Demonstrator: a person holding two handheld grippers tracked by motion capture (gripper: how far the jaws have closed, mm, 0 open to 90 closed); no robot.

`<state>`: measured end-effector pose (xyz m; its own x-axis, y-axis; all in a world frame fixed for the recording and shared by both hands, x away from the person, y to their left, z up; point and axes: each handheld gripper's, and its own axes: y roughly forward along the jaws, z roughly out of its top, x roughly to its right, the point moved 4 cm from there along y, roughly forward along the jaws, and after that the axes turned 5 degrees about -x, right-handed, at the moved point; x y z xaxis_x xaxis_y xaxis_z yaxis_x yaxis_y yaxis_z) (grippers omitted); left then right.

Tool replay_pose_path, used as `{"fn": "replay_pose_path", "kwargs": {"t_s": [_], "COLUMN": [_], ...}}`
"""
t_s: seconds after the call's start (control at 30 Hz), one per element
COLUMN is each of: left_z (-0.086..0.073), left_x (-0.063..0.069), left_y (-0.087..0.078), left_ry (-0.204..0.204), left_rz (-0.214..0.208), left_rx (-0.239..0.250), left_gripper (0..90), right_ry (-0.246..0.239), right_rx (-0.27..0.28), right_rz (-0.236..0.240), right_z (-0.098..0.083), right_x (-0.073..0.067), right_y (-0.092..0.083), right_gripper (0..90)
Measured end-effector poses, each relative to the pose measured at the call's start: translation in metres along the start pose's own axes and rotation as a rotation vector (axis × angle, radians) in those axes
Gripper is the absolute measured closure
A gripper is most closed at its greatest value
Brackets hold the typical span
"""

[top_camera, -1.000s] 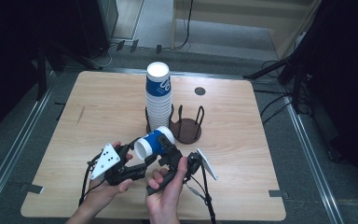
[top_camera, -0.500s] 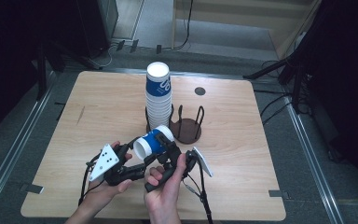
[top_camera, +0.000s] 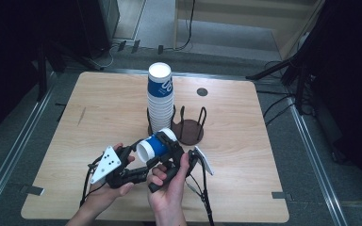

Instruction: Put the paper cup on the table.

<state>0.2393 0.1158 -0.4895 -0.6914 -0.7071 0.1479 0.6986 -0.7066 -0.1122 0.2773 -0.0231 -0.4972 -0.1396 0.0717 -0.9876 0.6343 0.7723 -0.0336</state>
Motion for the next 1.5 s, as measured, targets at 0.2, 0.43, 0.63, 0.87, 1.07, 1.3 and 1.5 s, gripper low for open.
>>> {"fn": "replay_pose_path", "kwargs": {"t_s": [0.2,0.43,0.63,0.87,1.07,1.3,1.5], "left_z": [0.000,0.000,0.001,0.003,0.003,0.002,0.001], "left_x": [0.000,-0.001,-0.003,-0.005,-0.006,-0.007,-0.007], "left_y": [0.000,-0.001,-0.003,-0.007,-0.010,-0.011,-0.013], "left_ry": [0.008,0.034,0.050,0.032,0.036,0.037,0.035], "left_rz": [0.004,0.005,-0.007,-0.027,-0.039,-0.052,-0.051], "left_rx": [0.001,0.018,0.030,0.041,0.036,0.019,0.000], "left_gripper": [28.5,28.1,27.6,25.0,20.7,15.9,13.5], "right_ry": [0.004,0.010,0.019,-0.021,-0.058,-0.121,-0.168], "right_rx": [0.007,0.004,-0.009,0.007,0.020,0.038,0.055], "right_rz": [0.015,0.042,0.054,0.075,0.073,0.078,0.068], "right_z": [0.000,0.000,-0.001,0.004,0.009,0.012,0.016], "right_x": [-0.001,-0.002,-0.003,-0.007,-0.010,-0.017,-0.019], "right_y": [-0.001,-0.001,0.000,-0.003,-0.006,-0.009,-0.011], "right_gripper": [15.7,18.4,19.5,20.4,20.7,21.4,21.5]}}
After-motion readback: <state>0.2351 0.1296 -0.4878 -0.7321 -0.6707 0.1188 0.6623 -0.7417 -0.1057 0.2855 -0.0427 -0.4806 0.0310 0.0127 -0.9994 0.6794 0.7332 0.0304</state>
